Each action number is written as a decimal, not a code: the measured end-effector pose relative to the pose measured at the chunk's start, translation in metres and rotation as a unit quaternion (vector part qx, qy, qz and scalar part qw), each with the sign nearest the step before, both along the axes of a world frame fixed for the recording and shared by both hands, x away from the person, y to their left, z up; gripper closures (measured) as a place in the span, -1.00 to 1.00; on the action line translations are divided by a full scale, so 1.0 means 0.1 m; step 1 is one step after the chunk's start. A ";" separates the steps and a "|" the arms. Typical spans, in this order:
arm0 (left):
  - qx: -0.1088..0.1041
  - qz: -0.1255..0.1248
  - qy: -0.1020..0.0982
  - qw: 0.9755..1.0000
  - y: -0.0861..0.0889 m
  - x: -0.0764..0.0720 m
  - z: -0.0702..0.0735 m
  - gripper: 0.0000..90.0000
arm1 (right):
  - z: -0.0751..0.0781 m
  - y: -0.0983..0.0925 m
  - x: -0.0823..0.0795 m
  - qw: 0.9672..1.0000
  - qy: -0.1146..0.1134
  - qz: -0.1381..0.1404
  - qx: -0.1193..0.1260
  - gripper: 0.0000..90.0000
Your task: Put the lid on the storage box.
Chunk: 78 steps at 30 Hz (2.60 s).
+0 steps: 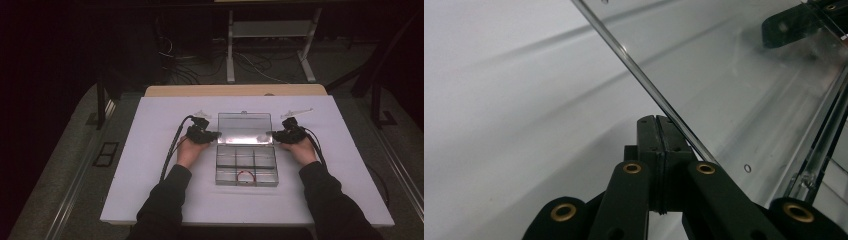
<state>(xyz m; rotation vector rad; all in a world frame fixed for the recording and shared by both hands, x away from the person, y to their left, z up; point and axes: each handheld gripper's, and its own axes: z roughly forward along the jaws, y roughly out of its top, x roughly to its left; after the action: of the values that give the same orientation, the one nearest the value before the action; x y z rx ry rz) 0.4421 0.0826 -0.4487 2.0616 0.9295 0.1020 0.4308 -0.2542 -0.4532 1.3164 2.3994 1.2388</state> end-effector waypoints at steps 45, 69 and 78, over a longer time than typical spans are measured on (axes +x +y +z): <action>-0.064 0.001 -0.052 0.997 0.07 -0.10 0.30 0.98 | 0.37 -0.04 -0.10 0.996 -0.067 0.001 0.058 0.98; -0.074 -0.015 -0.083 0.994 0.46 -0.39 0.58 0.60 | 0.56 -0.06 -0.19 0.992 -0.092 0.012 0.083 0.99; -0.097 -0.061 -0.118 0.986 0.28 -0.48 0.66 0.45 | 0.60 -0.05 -0.25 0.992 -0.094 0.020 0.078 0.99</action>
<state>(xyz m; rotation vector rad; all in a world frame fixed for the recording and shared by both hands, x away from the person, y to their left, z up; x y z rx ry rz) 0.3938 0.1105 -0.3829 1.8734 0.6395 0.1792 0.4056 -0.2588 -0.3930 1.1370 2.2485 1.5165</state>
